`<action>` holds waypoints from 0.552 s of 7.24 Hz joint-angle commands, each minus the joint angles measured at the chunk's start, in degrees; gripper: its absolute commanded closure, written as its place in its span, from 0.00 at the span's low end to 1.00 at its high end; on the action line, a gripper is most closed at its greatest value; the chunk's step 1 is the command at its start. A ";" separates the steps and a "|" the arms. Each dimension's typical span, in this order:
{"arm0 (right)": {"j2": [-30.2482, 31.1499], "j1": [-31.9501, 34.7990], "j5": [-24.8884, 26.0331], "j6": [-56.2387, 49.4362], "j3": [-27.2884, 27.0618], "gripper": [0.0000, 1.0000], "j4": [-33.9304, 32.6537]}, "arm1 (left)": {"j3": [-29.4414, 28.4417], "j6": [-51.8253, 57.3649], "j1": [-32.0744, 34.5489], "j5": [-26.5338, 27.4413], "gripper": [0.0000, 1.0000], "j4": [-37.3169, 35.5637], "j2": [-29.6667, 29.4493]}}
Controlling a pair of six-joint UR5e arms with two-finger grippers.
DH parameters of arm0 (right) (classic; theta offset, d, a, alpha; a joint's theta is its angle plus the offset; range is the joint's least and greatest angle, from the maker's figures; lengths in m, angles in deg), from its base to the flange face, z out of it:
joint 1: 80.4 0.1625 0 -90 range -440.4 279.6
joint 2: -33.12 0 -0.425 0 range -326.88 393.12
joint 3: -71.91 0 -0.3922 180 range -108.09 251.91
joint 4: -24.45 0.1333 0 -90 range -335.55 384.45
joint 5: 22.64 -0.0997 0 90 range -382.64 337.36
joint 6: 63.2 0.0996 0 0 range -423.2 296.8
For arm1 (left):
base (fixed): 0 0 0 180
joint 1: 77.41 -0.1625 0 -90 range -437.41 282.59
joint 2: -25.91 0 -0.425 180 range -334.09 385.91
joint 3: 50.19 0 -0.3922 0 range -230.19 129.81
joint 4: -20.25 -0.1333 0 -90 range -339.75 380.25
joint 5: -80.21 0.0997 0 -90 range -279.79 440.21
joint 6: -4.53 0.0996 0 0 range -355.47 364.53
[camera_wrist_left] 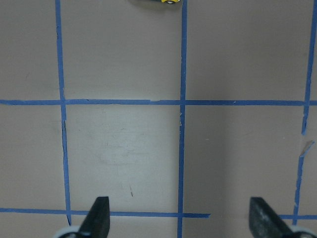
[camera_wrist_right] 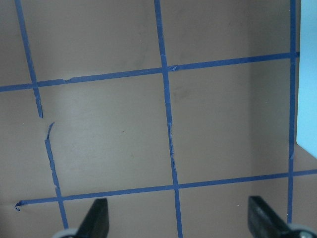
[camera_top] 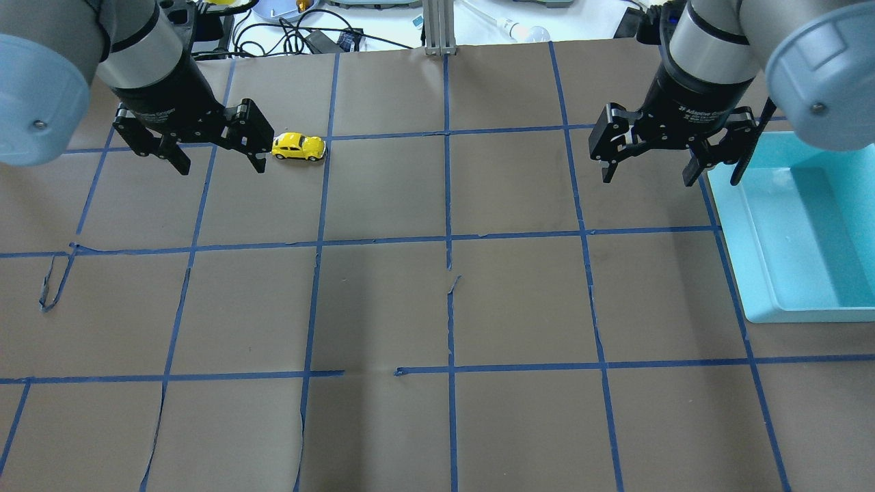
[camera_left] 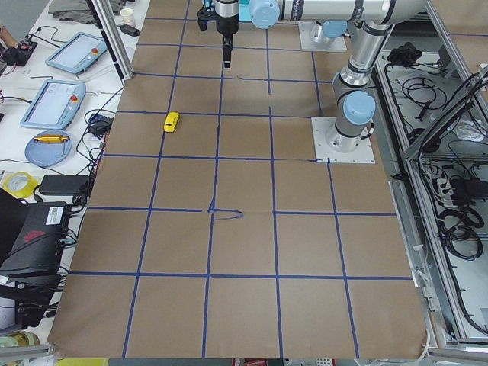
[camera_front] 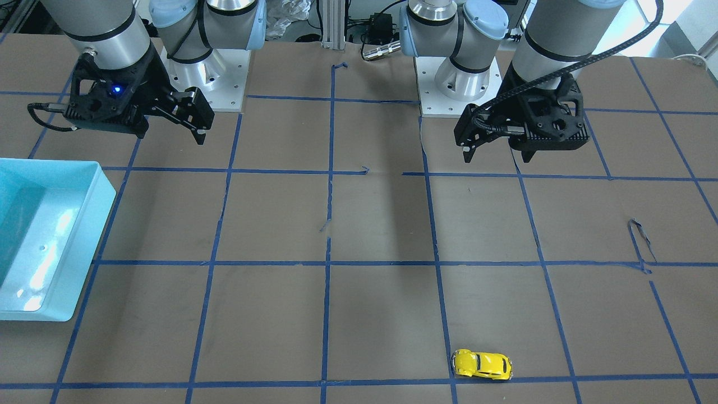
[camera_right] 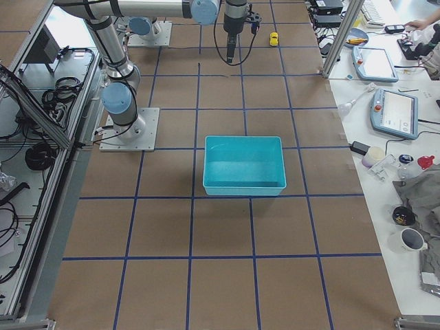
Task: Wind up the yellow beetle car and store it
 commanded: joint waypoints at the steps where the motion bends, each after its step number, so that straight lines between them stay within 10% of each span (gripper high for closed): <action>1: -0.67 0.09 0.18 -0.30 -0.42 0.00 0.77 | 0.08 -0.26 0.00 0.00 0.00 0.00 0.00; 4: -0.06 0.18 4.58 -0.65 0.02 0.00 4.99 | 0.17 -0.08 0.00 0.00 0.00 0.00 0.00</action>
